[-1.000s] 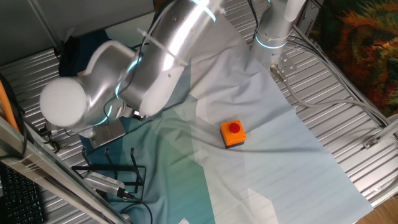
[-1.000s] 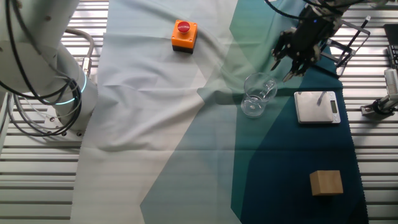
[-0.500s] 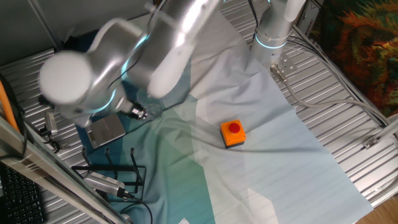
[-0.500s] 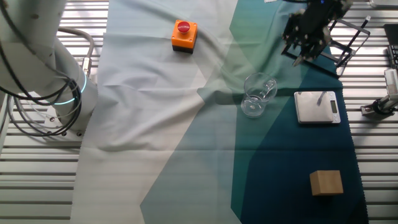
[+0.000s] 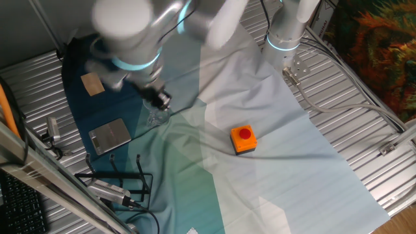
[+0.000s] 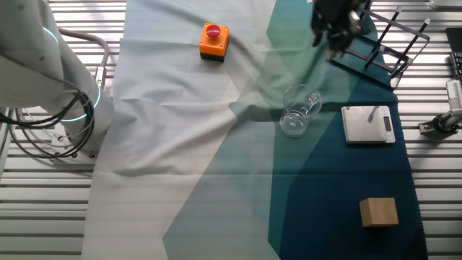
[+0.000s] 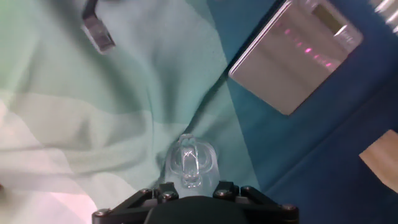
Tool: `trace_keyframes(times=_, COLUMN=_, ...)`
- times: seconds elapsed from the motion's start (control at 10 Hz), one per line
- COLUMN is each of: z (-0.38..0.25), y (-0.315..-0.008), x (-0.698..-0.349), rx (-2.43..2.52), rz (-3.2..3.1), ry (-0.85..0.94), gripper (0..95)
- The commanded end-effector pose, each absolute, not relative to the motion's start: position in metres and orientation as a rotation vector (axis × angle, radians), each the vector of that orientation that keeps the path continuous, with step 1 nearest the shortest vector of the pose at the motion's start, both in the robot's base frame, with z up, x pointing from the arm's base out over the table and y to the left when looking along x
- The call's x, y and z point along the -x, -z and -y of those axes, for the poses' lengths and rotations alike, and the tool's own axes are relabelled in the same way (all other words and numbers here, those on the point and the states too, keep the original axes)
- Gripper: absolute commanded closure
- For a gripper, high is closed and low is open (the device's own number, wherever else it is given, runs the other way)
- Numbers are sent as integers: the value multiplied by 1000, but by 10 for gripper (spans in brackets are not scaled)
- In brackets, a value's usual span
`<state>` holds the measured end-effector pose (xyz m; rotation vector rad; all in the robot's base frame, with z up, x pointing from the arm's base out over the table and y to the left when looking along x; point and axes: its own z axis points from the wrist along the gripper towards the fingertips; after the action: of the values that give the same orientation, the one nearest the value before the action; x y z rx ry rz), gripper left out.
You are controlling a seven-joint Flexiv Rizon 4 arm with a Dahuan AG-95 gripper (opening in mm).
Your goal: Take the cup off the cup rack
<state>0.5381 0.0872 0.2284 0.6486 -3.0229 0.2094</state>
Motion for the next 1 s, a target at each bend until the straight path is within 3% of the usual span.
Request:
trace_keyframes(times=0.1, z=-76, y=-260, x=-497, rx=-545, rz=3181, ry=-80, gripper=570)
trace_keyframes(times=1.0, z=-65, y=-270, x=-489, rx=-550, rz=3186, ry=-19, gripper=570)
